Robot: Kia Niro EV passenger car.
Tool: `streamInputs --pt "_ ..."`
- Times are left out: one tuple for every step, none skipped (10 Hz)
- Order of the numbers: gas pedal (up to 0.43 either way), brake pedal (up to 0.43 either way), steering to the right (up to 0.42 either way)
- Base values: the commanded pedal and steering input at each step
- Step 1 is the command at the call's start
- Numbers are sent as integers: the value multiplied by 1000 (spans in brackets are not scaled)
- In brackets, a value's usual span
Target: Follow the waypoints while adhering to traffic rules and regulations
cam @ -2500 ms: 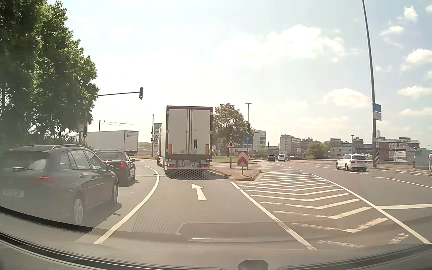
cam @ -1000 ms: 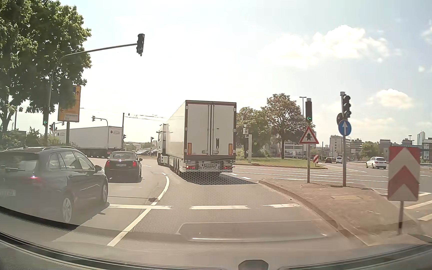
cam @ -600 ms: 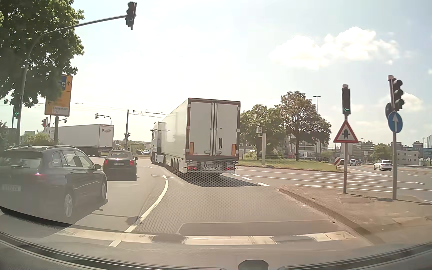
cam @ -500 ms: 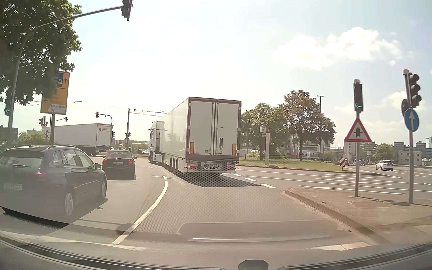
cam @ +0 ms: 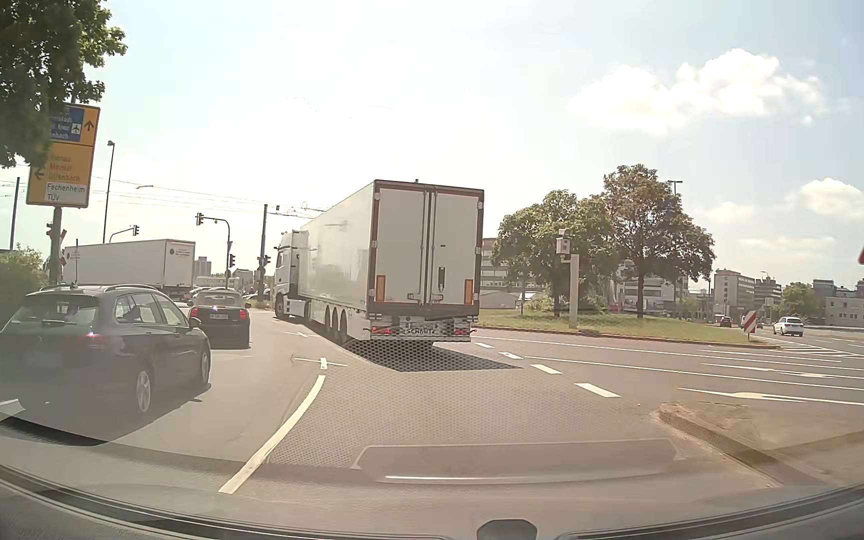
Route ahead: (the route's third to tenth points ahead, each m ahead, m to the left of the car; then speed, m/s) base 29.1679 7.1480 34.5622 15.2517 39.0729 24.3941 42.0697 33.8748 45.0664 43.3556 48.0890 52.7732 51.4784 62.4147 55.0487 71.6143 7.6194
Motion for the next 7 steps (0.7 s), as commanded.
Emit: streamInputs --pt "59 30 -48" --pt "59 30 -48" --pt "59 30 -48" --pt "47 30 -48" --pt "47 30 -48" --pt "39 30 -48" --pt "39 30 -49"
